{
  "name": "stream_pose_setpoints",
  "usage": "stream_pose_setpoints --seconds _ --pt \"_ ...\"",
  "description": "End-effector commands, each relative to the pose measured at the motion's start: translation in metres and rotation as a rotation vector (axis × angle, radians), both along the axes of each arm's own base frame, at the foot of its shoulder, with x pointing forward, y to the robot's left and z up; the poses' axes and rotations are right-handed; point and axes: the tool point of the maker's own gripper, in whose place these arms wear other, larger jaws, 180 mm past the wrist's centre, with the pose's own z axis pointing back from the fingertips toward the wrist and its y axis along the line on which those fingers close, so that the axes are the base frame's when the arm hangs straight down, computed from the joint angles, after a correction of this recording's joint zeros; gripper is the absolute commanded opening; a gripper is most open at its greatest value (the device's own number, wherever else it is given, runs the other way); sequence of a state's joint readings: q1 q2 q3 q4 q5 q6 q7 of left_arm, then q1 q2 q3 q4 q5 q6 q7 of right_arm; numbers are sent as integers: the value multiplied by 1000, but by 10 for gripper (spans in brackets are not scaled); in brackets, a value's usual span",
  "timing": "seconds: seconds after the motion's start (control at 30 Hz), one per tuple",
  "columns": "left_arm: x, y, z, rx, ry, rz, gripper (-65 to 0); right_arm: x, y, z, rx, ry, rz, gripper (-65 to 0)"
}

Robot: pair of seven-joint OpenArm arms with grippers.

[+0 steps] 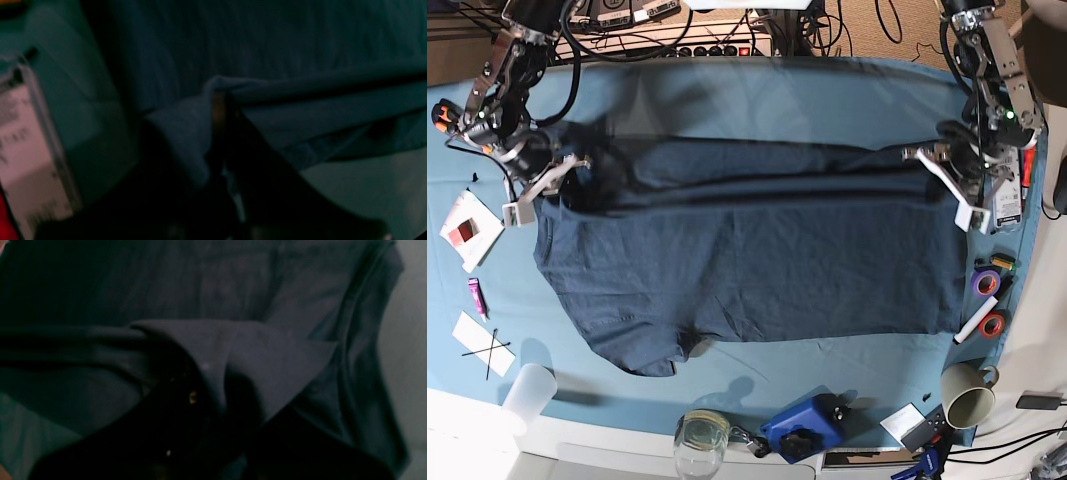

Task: Fold the T-shirt properly
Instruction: 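Lay the folded edge down and open both grippers, withdrawing them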

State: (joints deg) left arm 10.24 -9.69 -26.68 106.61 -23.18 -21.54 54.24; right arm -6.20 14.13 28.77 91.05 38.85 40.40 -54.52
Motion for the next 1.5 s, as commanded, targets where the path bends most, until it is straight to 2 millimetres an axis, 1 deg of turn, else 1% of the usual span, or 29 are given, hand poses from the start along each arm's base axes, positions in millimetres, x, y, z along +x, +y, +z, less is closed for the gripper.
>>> stream_pose_setpoints --seconds 0.0,0.1,0.2,0.27,0.33,0.4,0.5,0.6,0.73,0.8,0.87,0.97,1.03,1.1,1.23,1.47 --pt "13 7 16 17 -62 18 -650 17 -9 21 -10 -75 -19 -650" --pt "25 8 23 25 -88 18 -650 29 -11 26 -3 -95 -27 -650" --pt "34 7 14 0 -68 22 -650 39 -12 31 2 -110 -31 -650" --pt "39 8 8 -12 -54 30 -650 42 -12 31 -7 -109 -29 -650" --pt "45 9 7 -24 -52 33 -650 43 -11 31 -16 -115 -25 -650" --pt "53 10 11 -28 -67 35 -650 45 -6 27 -40 -107 -8 -650" --pt "65 10 19 -33 -97 31 -650 48 7 20 -77 -98 37 -650" --pt "74 6 15 -47 -92 -4 -650 55 15 19 -127 -116 70 -650" --pt "82 9 2 -74 -56 9 -650 66 11 25 -168 -127 46 -650" --pt "87 15 2 -72 -62 16 -650 72 9 29 -168 -138 36 -650" --pt "91 19 7 -64 -75 18 -650 76 7 27 -157 -128 29 -650" --pt "94 23 11 -53 -83 15 -650 81 4 13 -118 -90 12 -650" --pt "94 25 11 -50 -83 17 -650 85 3 6 -97 -76 4 -650" --pt "94 25 8 -56 -79 19 -650 87 2 5 -82 -82 -5 -650" --pt "93 26 -2 -70 -66 29 -650 90 2 7 -78 -99 -10 -650" --pt "98 29 -1 -80 -101 43 -650 90 2 8 -77 -101 -12 -650"
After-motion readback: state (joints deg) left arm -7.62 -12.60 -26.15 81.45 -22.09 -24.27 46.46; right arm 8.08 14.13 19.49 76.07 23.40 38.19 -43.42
